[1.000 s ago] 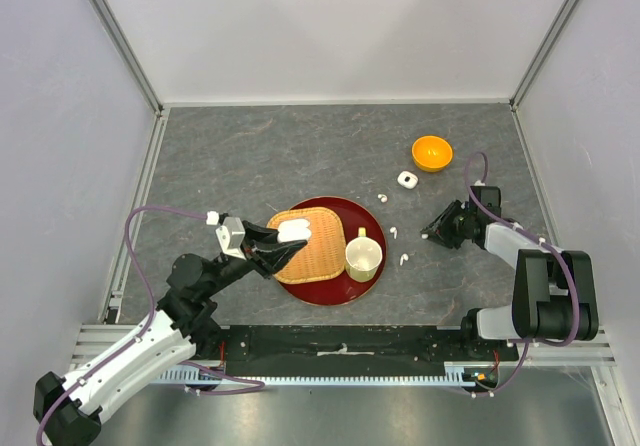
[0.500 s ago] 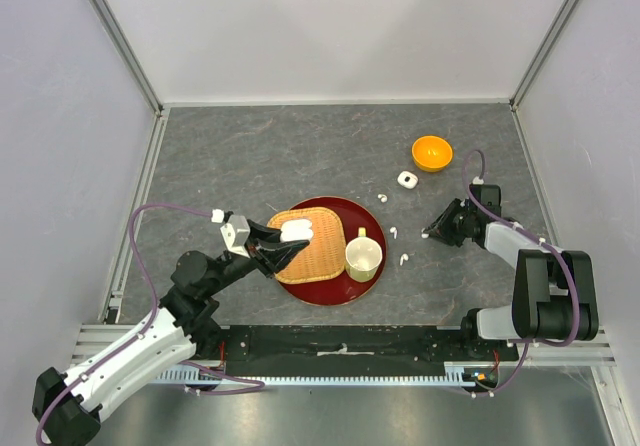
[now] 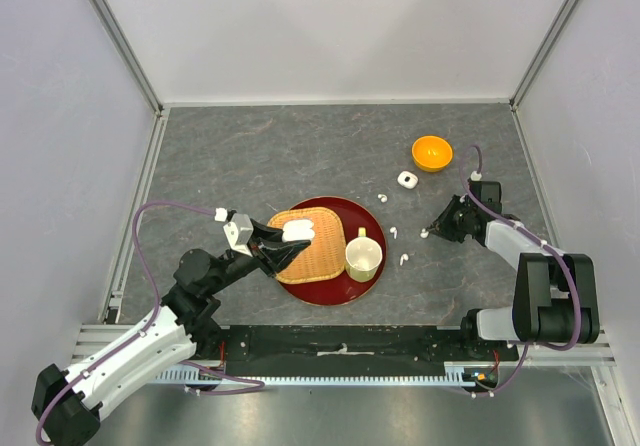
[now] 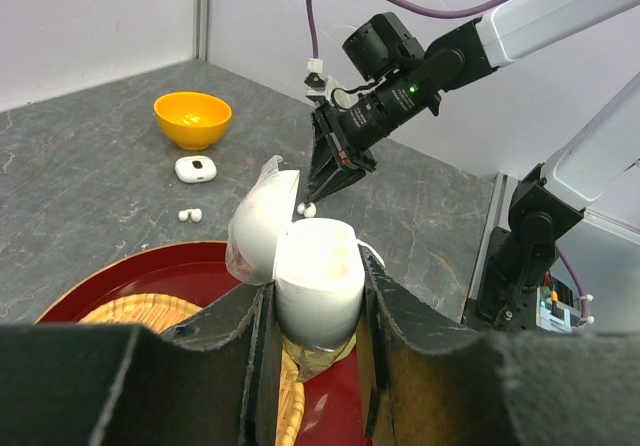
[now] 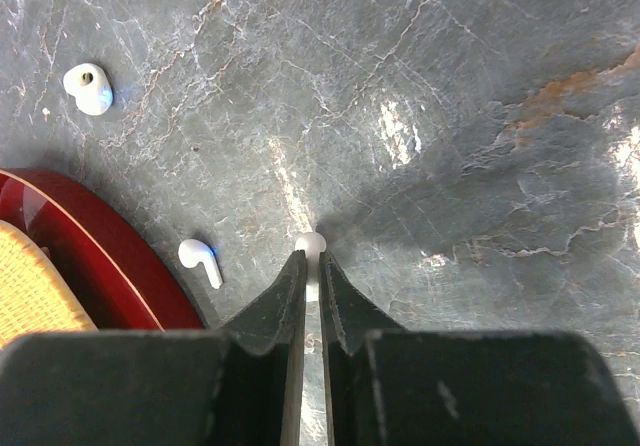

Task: Insert the wireless bluetooth earbuds into the charging case
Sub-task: Pick up the earbud from the center of the board, then place the earbud in the charging case.

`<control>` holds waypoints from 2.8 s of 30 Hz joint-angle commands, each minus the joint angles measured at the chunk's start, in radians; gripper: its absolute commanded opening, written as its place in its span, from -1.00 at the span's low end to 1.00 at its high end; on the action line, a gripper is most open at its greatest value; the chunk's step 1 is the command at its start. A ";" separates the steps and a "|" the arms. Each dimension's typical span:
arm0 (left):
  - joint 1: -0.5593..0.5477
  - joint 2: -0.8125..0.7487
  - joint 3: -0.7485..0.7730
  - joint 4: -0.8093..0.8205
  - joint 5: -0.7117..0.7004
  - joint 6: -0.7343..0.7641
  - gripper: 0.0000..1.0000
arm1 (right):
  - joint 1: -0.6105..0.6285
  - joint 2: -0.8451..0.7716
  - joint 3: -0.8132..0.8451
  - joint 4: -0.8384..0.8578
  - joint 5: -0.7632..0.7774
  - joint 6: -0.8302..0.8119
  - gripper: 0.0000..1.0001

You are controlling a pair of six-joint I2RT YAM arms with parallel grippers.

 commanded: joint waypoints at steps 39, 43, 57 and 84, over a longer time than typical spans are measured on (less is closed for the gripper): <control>-0.003 0.020 0.037 0.044 0.066 -0.027 -0.96 | 0.115 -0.185 0.359 -0.135 -0.445 -0.126 -1.00; -0.003 0.034 0.059 0.029 0.106 -0.014 -0.96 | 0.201 -0.205 0.484 -0.138 -0.626 -0.152 -1.00; -0.003 0.133 0.124 0.045 0.316 -0.013 -0.96 | 0.509 -0.264 0.788 -0.355 -0.841 -0.395 -1.00; -0.003 0.274 0.201 0.168 0.606 -0.092 -0.96 | 0.938 -0.072 0.916 -0.603 -0.505 -0.628 -1.00</control>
